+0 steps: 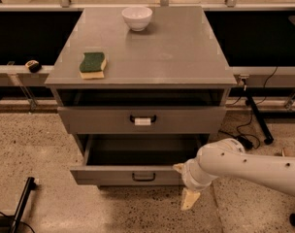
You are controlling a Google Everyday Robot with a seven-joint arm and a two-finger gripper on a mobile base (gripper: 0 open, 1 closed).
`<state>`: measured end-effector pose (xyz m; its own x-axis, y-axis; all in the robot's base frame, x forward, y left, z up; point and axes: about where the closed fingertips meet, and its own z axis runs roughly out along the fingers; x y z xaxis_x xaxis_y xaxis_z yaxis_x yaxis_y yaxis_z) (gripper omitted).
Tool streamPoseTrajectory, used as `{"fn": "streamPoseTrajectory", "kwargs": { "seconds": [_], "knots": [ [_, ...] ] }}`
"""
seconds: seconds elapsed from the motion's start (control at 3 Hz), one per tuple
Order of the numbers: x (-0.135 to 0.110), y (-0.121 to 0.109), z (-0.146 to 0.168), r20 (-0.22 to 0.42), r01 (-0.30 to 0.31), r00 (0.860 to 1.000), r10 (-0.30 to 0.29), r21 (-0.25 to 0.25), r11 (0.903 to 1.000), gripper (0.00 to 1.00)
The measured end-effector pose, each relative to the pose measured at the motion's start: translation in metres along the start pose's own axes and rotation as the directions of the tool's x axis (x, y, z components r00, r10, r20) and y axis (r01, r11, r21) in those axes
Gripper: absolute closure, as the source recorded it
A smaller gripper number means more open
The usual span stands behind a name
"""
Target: Open middle drawer
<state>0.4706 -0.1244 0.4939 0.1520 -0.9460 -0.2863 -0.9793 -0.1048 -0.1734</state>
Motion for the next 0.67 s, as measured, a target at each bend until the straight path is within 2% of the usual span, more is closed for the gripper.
{"fn": "streamPoseTrajectory", "kwargs": {
  "seconds": [0.67],
  "knots": [
    [0.0,-0.045,0.039,-0.02,-0.023,1.0,0.022,-0.062,0.9978,0.14]
  ]
}}
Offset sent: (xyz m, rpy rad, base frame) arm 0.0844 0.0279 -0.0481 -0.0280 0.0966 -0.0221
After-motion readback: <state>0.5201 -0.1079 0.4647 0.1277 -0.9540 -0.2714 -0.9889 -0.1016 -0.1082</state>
